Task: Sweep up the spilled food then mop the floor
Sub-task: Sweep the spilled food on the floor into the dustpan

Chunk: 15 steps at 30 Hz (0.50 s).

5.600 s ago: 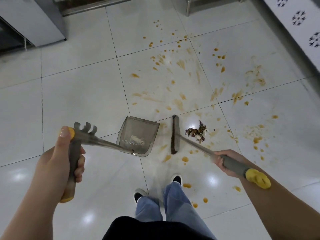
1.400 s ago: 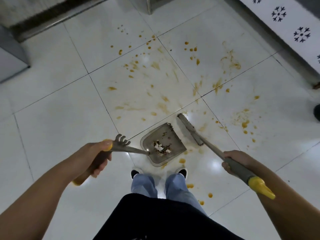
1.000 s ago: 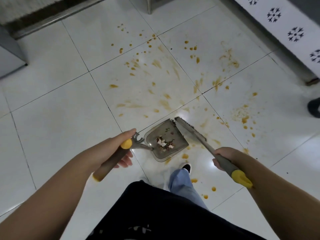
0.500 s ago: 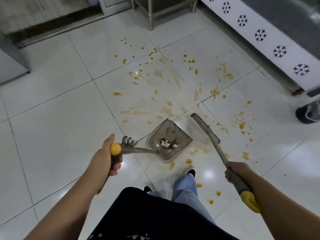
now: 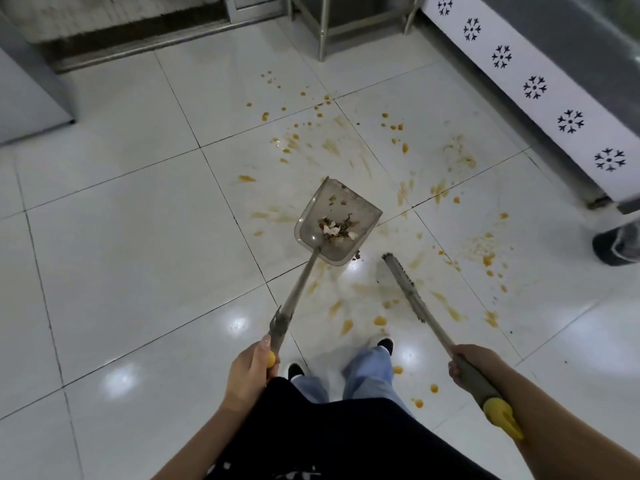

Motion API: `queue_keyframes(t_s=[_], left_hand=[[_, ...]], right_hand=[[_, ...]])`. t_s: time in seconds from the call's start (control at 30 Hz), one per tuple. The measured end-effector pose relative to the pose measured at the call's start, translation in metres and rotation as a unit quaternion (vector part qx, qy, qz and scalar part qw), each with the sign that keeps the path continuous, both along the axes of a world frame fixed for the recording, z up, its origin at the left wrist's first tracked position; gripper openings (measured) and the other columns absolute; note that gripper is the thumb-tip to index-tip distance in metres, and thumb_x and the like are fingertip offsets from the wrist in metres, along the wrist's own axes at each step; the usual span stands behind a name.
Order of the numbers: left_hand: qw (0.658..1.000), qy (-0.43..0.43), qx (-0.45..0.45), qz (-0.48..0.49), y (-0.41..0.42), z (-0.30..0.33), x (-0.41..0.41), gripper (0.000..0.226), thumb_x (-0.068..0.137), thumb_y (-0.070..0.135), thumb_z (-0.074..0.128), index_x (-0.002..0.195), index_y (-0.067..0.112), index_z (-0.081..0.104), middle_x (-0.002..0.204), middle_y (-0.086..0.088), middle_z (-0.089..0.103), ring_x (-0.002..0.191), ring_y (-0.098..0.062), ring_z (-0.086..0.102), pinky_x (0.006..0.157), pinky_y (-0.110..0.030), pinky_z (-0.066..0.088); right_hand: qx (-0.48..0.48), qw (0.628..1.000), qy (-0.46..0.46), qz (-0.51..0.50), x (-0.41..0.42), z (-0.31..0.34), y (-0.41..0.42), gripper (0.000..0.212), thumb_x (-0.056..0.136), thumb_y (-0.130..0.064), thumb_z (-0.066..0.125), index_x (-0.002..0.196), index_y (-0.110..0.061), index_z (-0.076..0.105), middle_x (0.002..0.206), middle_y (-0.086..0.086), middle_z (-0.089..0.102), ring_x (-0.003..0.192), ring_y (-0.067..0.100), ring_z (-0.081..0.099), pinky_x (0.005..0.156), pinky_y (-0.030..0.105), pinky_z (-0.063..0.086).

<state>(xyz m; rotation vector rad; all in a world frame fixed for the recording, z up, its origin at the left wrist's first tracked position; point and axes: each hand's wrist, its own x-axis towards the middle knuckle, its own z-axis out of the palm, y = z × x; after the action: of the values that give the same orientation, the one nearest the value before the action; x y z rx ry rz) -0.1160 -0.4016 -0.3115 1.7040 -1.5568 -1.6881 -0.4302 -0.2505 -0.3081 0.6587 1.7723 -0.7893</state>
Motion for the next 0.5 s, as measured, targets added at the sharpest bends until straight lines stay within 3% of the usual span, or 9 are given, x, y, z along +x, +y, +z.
queue_keyframes(t_s=[0.17, 0.23, 0.33, 0.43, 0.5], left_hand=[[0.999, -0.022, 0.027, -0.013, 0.019, -0.032, -0.007, 0.054, 0.094, 0.037, 0.036, 0.048, 0.012, 0.048, 0.041, 0.003, 0.047, 0.050, -0.021, 0.043, 0.059, -0.034, 0.039], [1.000, -0.018, 0.023, -0.007, 0.021, -0.034, -0.005, 0.056, 0.093, 0.041, 0.035, 0.047, 0.012, 0.047, 0.040, 0.002, 0.047, 0.049, -0.020, 0.043, 0.057, -0.032, 0.038], [0.999, -0.001, 0.039, 0.001, 0.018, -0.034, -0.001, 0.058, 0.076, 0.055, 0.030, 0.050, 0.008, 0.053, 0.041, 0.000, 0.051, 0.048, -0.018, 0.047, 0.056, -0.030, 0.038], [0.994, 0.024, 0.097, 0.036, 0.019, -0.032, -0.006, 0.054, 0.091, 0.043, 0.042, 0.056, 0.005, 0.058, 0.043, -0.003, 0.057, 0.043, -0.015, 0.051, 0.048, -0.024, 0.044], [0.991, 0.039, 0.086, 0.092, 0.007, -0.019, -0.015, 0.053, 0.083, 0.049, 0.048, 0.054, 0.006, 0.057, 0.041, -0.002, 0.055, 0.036, -0.012, 0.047, 0.039, -0.020, 0.041]], right_hand=[[-0.001, 1.000, -0.017, -0.003, 0.016, -0.004, 0.009, 0.016, 0.097, -0.008, 0.045, 0.082, -0.002, 0.042, 0.067, 0.015, 0.041, 0.022, 0.017, 0.045, 0.030, 0.018, 0.043], [-0.002, 1.000, -0.025, -0.014, 0.021, -0.005, 0.013, 0.016, 0.097, -0.008, 0.045, 0.082, -0.003, 0.042, 0.067, 0.015, 0.041, 0.022, 0.017, 0.045, 0.030, 0.018, 0.043], [0.002, 0.999, -0.030, -0.024, 0.023, -0.006, 0.018, 0.017, 0.097, -0.010, 0.046, 0.081, -0.003, 0.042, 0.067, 0.016, 0.042, 0.021, 0.017, 0.045, 0.029, 0.018, 0.042], [0.000, 1.000, -0.025, -0.016, 0.017, -0.006, 0.021, 0.017, 0.097, -0.010, 0.046, 0.082, -0.003, 0.042, 0.066, 0.015, 0.042, 0.021, 0.017, 0.045, 0.030, 0.017, 0.042], [-0.001, 1.000, -0.017, 0.002, 0.012, -0.004, 0.022, 0.017, 0.097, -0.010, 0.046, 0.082, -0.003, 0.042, 0.065, 0.015, 0.042, 0.021, 0.016, 0.045, 0.030, 0.017, 0.042]])
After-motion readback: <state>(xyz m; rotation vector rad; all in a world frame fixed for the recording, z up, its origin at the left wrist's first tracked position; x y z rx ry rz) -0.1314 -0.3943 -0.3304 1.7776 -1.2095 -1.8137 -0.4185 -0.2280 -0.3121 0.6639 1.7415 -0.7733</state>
